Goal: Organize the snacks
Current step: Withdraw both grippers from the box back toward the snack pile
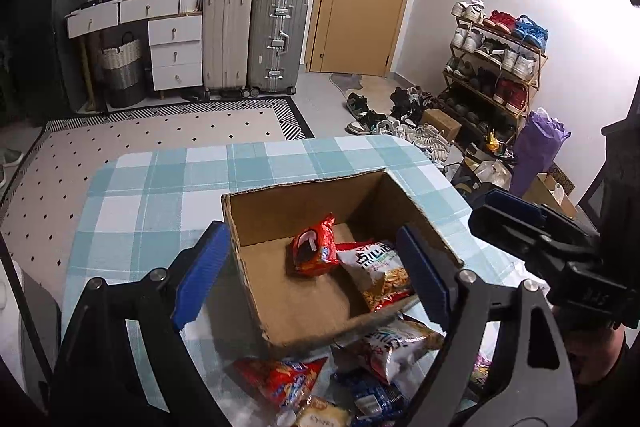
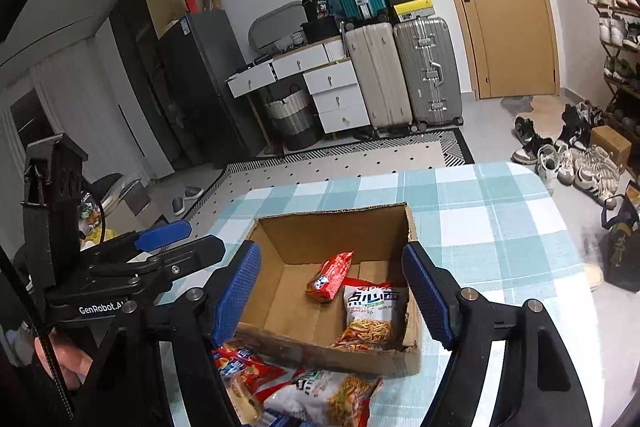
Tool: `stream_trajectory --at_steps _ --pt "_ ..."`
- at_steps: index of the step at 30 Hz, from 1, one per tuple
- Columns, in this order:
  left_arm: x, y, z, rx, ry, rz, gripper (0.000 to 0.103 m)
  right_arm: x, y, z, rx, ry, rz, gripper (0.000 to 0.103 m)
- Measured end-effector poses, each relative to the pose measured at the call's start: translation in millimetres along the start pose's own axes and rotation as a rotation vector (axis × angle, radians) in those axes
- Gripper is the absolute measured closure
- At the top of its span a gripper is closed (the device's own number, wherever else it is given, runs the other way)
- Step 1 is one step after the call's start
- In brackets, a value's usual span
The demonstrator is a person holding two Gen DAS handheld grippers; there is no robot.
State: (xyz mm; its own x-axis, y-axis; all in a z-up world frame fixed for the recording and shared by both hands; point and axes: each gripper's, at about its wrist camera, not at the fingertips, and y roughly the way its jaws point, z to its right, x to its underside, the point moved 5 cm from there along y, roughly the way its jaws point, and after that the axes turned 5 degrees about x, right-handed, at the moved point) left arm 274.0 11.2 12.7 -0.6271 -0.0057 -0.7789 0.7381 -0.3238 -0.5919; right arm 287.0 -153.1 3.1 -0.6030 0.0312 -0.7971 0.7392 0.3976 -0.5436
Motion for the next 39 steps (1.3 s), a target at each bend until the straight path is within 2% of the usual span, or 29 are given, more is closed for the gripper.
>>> stream_trajectory --at_steps 13,23,28,39 --pt "24.2 -75.7 30.9 -0.047 0.005 0.011 0.018 12.4 -83.4 -15.9 0.017 -0.023 0.069 0.021" --pt "63.1 -125.5 55.5 -0.062 0.006 0.022 0.017 61.1 -138.5 -22.4 0.037 -0.036 0.09 0.018" --pt "83.4 -142.0 64.4 -0.058 -0.002 0.013 0.007 84.0 -158.9 -20.7 0.049 -0.031 0.087 0.015" --pt "125.2 -171.6 65.6 -0.082 -0.022 -0.004 0.001 120.6 -203.4 -21.5 0.069 -0.033 0.108 0.01"
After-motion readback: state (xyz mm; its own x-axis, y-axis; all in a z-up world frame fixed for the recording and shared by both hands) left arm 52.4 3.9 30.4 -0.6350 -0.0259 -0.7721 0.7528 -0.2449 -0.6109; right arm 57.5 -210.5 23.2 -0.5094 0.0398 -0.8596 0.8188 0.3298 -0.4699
